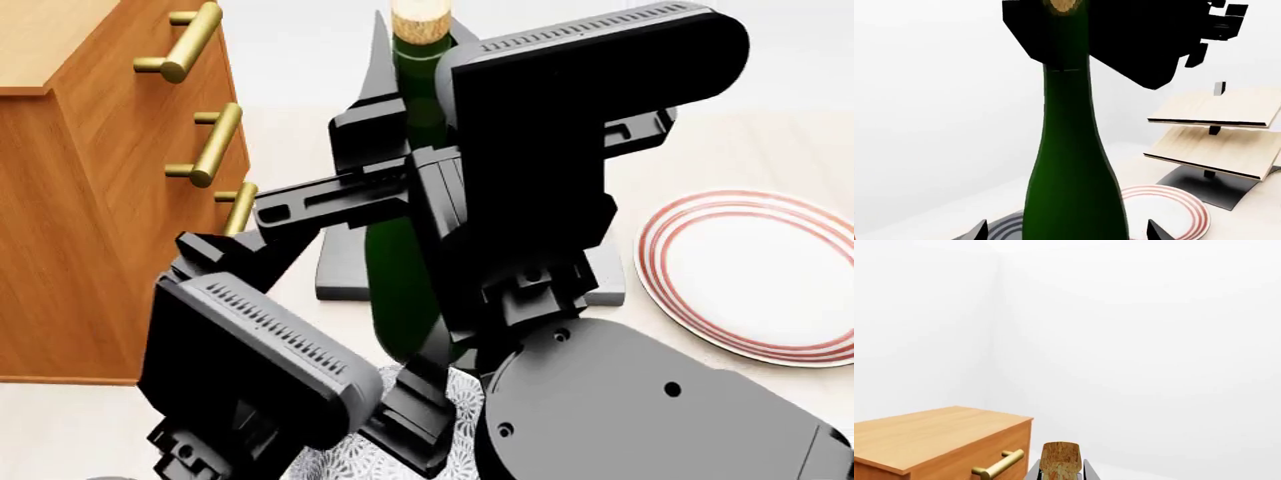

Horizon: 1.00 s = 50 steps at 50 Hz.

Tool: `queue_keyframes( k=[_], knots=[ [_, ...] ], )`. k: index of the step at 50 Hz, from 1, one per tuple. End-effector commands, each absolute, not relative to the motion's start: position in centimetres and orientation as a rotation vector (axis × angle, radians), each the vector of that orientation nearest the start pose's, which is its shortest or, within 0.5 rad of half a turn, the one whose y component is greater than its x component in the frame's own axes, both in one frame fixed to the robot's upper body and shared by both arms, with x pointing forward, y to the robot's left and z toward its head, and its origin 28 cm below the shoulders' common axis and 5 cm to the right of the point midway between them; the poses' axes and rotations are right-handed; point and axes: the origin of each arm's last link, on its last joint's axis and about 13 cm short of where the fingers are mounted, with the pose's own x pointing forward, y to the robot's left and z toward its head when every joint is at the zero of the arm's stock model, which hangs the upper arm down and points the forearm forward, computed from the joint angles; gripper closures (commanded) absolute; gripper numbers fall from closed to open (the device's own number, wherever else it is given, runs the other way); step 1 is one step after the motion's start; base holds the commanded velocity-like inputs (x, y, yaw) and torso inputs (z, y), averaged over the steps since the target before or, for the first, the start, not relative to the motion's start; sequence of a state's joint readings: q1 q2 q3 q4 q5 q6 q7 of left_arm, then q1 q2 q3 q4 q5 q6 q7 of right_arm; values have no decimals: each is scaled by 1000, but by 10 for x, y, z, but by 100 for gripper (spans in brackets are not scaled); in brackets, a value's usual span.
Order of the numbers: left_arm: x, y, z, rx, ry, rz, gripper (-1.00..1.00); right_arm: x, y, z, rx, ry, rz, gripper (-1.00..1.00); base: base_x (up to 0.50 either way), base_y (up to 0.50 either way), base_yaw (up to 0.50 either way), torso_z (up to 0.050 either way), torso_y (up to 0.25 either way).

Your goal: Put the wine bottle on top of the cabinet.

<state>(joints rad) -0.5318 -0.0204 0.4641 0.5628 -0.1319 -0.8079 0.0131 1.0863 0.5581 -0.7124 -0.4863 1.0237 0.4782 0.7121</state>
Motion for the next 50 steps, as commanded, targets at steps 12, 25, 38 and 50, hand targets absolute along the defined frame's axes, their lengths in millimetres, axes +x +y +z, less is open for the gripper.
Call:
queue_keyframes(
  k=[12, 25, 38, 50],
  knots=[
    [266, 101, 177, 110, -225, -570, -100, 256, -59, 284, -19, -446, 319, 100, 0, 0, 0, 0, 1],
    [265, 101, 161, 93, -199, -557, 100, 255, -60, 285, -17, -449, 319, 100, 0, 0, 0, 0, 0],
    [267, 103, 161, 85, -200, -533, 100, 256, -61, 281, -15, -441, 316, 100, 0, 0, 0, 0, 1],
    [267, 104, 165, 90, -200, -528, 100, 249, -65, 279, -3, -440, 300, -100, 0, 0, 0, 0, 1]
  ],
)
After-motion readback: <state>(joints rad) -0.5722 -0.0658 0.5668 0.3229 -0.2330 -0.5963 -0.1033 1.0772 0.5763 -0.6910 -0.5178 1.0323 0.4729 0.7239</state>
